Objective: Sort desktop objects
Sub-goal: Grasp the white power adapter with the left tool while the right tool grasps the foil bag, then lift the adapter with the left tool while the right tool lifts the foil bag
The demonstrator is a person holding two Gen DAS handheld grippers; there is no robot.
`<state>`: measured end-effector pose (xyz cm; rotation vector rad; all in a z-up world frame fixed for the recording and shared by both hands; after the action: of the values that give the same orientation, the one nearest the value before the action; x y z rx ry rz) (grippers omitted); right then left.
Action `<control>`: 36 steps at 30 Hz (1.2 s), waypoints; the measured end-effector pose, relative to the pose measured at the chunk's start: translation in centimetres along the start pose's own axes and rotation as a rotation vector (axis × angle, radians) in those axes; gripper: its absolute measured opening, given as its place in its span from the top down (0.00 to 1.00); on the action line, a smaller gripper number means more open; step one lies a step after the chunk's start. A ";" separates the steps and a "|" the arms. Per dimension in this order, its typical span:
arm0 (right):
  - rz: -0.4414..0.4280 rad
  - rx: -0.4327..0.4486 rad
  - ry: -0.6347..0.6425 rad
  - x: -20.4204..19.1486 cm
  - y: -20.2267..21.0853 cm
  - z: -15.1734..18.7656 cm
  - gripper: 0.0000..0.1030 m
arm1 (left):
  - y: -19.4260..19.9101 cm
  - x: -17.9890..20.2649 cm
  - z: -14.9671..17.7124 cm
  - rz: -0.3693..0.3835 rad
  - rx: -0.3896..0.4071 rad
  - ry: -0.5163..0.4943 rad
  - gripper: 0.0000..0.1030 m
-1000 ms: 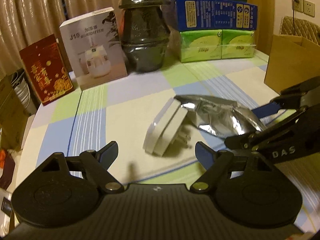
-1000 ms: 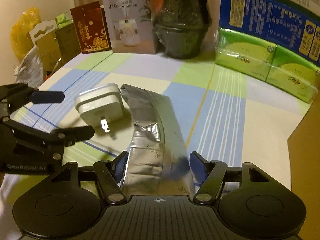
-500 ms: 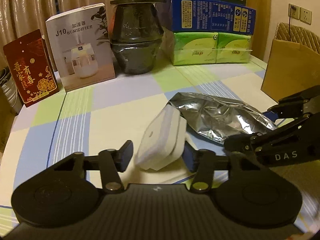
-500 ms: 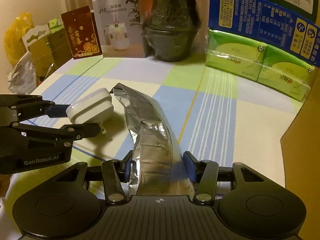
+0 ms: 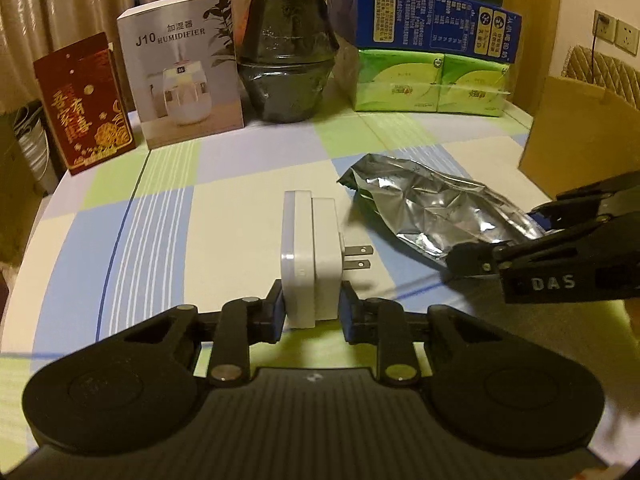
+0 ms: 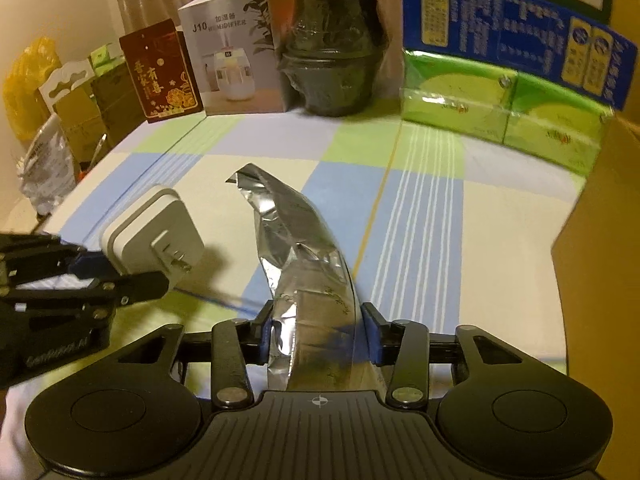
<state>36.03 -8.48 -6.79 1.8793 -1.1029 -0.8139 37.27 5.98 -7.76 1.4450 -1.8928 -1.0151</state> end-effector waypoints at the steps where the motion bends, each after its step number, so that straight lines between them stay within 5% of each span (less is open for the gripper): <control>1: -0.007 -0.007 -0.012 -0.1 0.4 0.5 0.62 | 0.5 0.3 0.3 0.000 -0.001 0.004 0.78; 10: -0.057 -0.063 -0.066 -1.5 5.2 7.3 0.62 | 5.1 3.1 4.9 0.010 -0.053 0.014 0.78; 16: 0.012 -0.073 0.086 -3.9 6.6 11.0 0.59 | 8.1 4.7 9.5 0.008 -0.102 0.023 0.78; 21: 0.038 -0.118 0.221 -5.2 5.4 11.4 0.35 | 9.0 6.3 12.0 -0.015 -0.104 -0.014 0.78; 26: 0.020 -0.182 0.261 -4.8 4.0 10.7 0.32 | 9.1 7.2 12.6 -0.044 -0.087 -0.054 0.78; 36: -0.013 -0.181 0.201 -4.0 3.6 9.5 0.32 | 8.8 7.0 11.8 -0.011 -0.071 -0.027 0.61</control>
<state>25.18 -8.90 -7.73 1.7737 -0.8651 -0.6910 21.24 3.28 -7.31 1.4090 -1.8508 -1.1007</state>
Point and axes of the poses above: each gripper's, at about its wrist camera, not at the fingertips, and y roughly against the way its jaws point, x to its right, z to its underside, the point moved 1 cm from there along -y, roughly the way its jaws point, and after that the axes turned 12 degrees about -x, right-handed, at the moved point
